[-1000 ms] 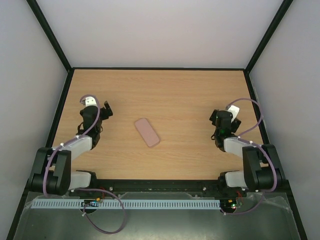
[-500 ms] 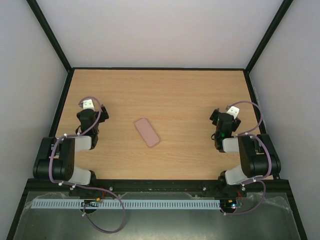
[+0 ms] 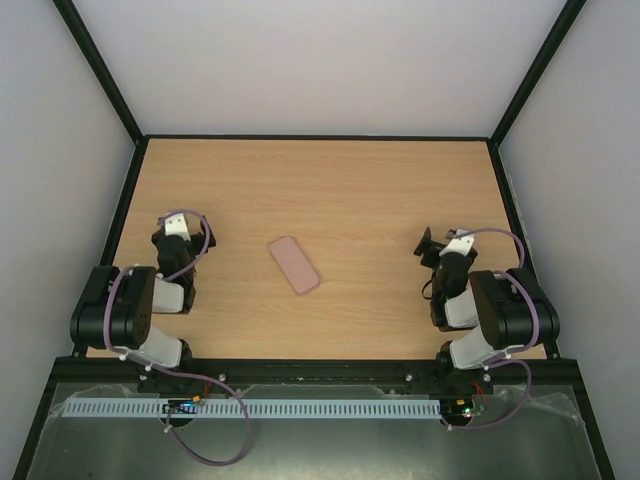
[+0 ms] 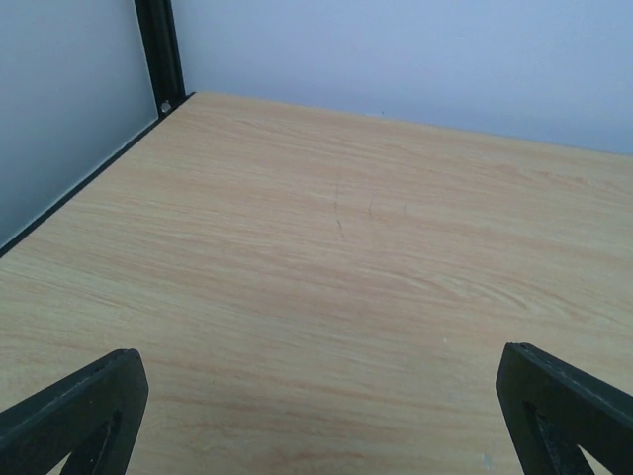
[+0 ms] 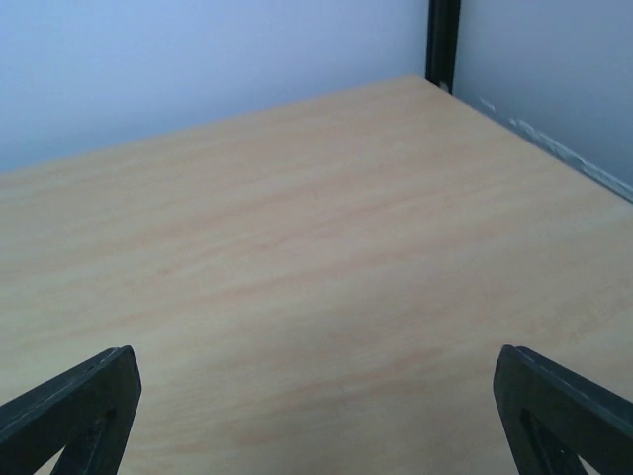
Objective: Organize the sunglasses
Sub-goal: Reset both arms
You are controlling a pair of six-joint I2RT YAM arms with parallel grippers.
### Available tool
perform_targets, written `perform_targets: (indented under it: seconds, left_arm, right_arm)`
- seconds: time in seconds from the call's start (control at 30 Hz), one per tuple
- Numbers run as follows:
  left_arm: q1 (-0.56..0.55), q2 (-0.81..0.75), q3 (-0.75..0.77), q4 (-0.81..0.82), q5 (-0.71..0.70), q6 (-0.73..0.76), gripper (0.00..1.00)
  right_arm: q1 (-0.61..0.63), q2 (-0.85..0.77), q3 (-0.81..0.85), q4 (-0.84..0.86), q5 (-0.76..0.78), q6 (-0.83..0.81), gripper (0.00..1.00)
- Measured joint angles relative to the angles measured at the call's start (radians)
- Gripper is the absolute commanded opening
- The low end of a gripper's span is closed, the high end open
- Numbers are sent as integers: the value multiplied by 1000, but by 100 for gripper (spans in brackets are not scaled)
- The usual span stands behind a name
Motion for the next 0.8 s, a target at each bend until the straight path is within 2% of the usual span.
perform_targets:
  seconds: [0.23,0.8]
  left_arm:
    - [0,21,-27,86,13,12,100]
    - [-9,21,-27,117,5,17,100]
  right_arm:
    - [0,2,124,-85,-16,-5,99]
    - [0,2,127,-127,-16,-8,99]
